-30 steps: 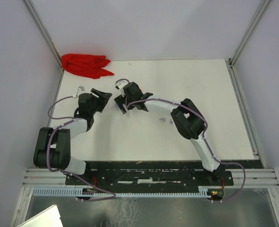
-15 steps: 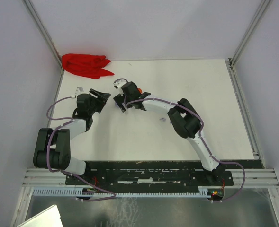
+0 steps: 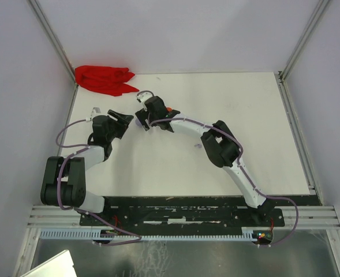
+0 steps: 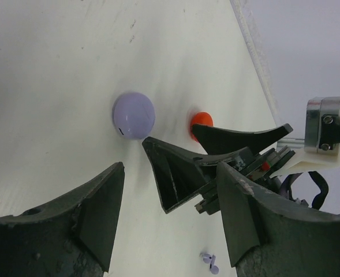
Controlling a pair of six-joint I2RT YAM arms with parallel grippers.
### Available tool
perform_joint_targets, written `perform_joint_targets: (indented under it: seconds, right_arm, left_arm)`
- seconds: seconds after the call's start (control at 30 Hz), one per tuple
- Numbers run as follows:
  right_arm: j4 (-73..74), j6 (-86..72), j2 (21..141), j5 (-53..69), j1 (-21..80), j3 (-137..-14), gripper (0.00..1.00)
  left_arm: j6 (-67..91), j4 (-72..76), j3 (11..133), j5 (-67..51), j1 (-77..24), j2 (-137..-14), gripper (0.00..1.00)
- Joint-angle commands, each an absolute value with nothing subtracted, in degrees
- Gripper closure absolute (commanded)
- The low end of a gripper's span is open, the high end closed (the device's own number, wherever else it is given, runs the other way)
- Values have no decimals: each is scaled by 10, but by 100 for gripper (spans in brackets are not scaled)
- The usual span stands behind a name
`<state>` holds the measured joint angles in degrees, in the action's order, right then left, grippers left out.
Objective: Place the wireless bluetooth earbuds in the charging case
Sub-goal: Move the charging case to the center of the board.
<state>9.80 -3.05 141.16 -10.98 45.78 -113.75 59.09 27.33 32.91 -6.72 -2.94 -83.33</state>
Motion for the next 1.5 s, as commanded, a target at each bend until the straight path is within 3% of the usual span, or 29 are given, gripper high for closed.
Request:
perform_joint_targets:
  seconds: [0.0, 0.67, 1.47]
  right_arm:
    - [83, -62, 1425, -144, 449, -1191, 3]
    - [115, -134, 1442, -22, 457, -1251, 4]
    - [215, -135, 1560, -41, 478, -1415, 7]
  left_arm:
    - [569, 301, 326, -80, -23, -826, 29]
    - [574, 290, 304, -80, 9, -778, 30]
    - [571, 287, 287, -112, 43, -764, 30]
